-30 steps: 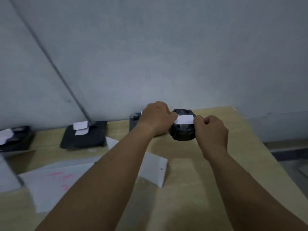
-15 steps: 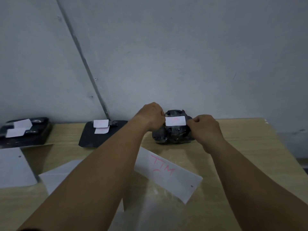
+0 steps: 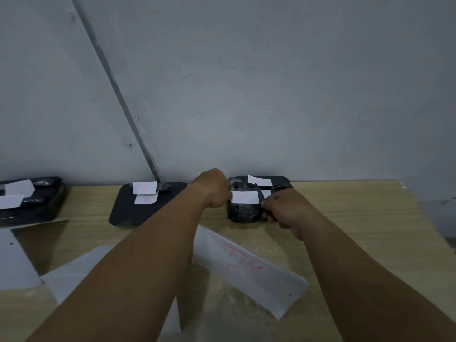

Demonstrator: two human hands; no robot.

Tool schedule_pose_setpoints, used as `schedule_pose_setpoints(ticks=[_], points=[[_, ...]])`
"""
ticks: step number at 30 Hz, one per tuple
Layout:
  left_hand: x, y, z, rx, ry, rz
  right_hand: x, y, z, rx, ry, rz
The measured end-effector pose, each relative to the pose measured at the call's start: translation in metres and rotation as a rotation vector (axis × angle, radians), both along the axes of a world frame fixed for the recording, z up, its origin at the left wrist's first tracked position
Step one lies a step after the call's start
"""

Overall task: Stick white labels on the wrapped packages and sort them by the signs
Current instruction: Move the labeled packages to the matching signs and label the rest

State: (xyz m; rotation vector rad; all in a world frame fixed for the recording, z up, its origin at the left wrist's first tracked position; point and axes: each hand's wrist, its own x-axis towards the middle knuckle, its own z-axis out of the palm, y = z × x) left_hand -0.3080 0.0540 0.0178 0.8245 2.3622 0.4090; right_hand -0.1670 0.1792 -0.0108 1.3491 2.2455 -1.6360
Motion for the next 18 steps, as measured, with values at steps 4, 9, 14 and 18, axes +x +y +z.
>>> schedule_pose_setpoints(ticks=[4,9,14,18], points=[[-0.003,0.004,-0.003,0.037,0.012,0.020,-0.003,0.002,-0.003,-0.008,0.047,-0.055],[-0.002,0.008,-0.010,0.062,0.069,0.014,-0.002,0.007,-0.006,0.068,0.040,-0.053],[0.000,0.008,-0.014,0.044,0.115,0.005,0.002,0.005,-0.011,0.062,0.056,-0.065],[0.005,0.007,-0.006,-0.046,0.199,0.010,0.016,0.006,-0.007,0.064,0.078,-0.090]])
